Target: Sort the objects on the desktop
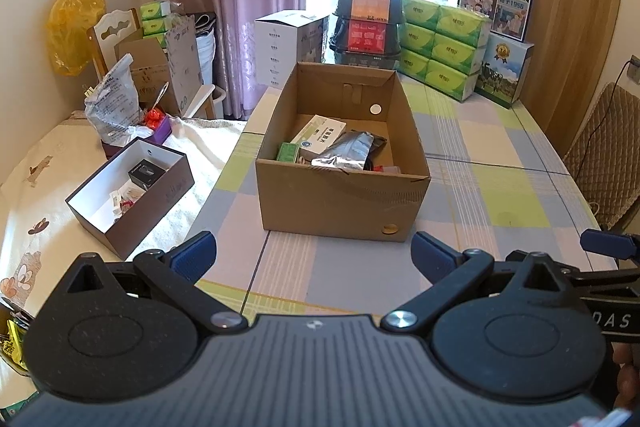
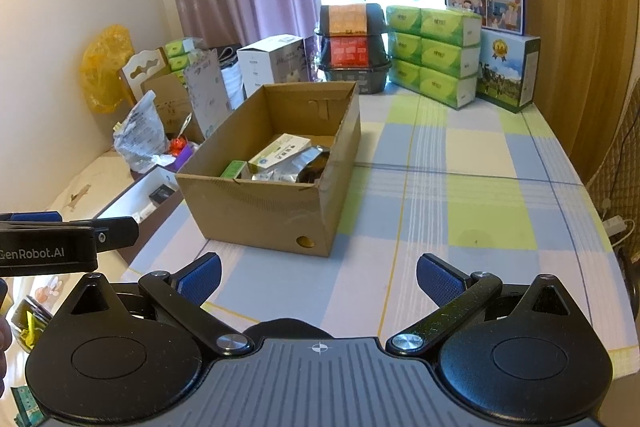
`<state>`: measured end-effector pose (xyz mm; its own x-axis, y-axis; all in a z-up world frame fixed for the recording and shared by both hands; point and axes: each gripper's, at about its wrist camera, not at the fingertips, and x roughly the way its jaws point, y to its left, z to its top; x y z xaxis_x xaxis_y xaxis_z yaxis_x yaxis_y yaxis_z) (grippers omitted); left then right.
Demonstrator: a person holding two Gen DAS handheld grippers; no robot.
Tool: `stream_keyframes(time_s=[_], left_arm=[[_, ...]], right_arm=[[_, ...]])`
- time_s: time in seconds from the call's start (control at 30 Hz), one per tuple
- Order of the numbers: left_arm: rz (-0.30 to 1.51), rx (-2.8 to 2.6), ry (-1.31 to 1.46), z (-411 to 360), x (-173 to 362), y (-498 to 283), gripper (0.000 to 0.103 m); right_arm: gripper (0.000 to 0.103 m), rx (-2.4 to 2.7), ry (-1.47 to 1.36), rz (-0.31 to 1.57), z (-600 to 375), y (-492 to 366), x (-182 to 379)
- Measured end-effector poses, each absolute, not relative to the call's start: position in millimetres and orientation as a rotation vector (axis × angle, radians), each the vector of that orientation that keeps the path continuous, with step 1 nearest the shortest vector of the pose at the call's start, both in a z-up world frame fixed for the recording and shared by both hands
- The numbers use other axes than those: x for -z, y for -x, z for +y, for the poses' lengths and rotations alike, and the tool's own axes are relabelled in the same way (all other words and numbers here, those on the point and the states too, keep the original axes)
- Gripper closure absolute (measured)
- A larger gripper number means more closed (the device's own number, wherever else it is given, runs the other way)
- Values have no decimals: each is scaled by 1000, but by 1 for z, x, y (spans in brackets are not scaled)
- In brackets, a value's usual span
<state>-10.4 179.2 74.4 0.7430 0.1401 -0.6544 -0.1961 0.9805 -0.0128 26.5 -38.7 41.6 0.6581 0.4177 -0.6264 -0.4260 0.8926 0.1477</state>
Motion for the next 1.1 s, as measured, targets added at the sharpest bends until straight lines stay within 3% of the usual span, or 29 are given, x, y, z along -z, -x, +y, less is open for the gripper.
stream_keyframes(time_s=[1.1], left_arm=[[678, -152, 133, 184, -72, 14, 1]], right_arm=[[2, -470, 10, 725, -37, -23, -30]])
